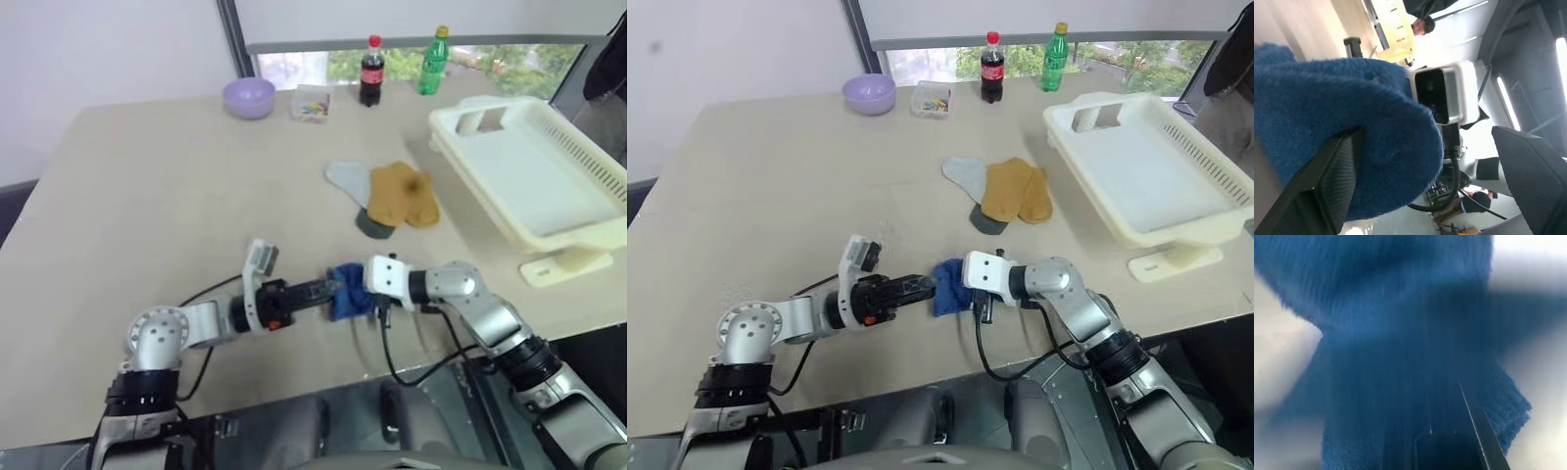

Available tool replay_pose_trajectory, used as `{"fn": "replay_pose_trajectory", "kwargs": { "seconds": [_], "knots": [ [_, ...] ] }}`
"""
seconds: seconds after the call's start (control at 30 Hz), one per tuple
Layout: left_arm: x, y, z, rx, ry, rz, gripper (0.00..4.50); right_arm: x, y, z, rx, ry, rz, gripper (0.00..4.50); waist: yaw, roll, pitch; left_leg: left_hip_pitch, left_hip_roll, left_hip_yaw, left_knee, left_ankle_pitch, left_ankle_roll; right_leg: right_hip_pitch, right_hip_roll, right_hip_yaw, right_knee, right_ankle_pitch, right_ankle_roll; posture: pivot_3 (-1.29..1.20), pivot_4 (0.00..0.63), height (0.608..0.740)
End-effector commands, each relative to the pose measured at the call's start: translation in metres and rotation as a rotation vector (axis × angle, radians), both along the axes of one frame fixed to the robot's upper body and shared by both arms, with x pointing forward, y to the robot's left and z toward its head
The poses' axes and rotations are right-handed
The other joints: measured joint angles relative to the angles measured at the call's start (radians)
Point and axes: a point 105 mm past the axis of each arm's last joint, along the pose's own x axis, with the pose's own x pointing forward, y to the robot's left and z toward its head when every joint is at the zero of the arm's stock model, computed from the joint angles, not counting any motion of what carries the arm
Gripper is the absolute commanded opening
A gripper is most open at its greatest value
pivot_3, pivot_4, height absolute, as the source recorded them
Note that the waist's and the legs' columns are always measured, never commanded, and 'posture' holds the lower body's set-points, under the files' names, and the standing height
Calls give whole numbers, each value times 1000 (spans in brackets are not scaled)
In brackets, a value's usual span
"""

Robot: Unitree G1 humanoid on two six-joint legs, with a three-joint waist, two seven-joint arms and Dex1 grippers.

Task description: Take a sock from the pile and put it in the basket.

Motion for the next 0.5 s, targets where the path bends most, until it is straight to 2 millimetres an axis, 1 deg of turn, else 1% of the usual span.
{"fn": "replay_pose_trajectory", "kwargs": {
  "seconds": [0.03,0.13,0.23,0.27,0.3,0.4,0.5],
  "knots": [
    [6,-5,3,13,-20,12,4500,2,-4,3,-23,-31,-10,776,0,0,0,0,0,0,0,0,0,0,0,0,0,0,0,0,150,732],
    [12,-7,2,22,-21,28,4500,-1,-9,8,-49,-72,15,2208,1,0,0,0,-1,0,0,0,0,0,0,0,0,0,0,0,150,732],
    [17,-8,3,19,-27,37,4500,-4,-19,16,-89,-121,37,3643,3,0,0,-2,-2,0,0,0,0,-1,-1,1,-2,0,0,0,150,732],
    [19,-8,3,24,-30,41,4500,-5,-23,19,-99,-127,42,4227,5,0,1,-2,-2,0,0,0,0,-1,-1,1,-2,0,0,0,150,732],
    [20,-9,2,28,-31,45,4500,-7,-26,22,-110,-134,46,4469,6,0,1,-3,-3,0,0,0,0,-1,-2,1,-3,0,0,0,150,732],
    [22,-13,0,31,-27,41,4500,-9,-40,30,-150,-149,28,4469,6,-1,2,-3,-7,0,0,0,0,-1,-5,1,-3,0,0,0,150,732],
    [18,-17,-2,23,-16,18,4500,-7,-45,43,-121,-169,-7,4469,6,-1,2,-4,-9,0,0,0,0,-1,-9,1,-3,0,0,0,150,732]
  ]
}}
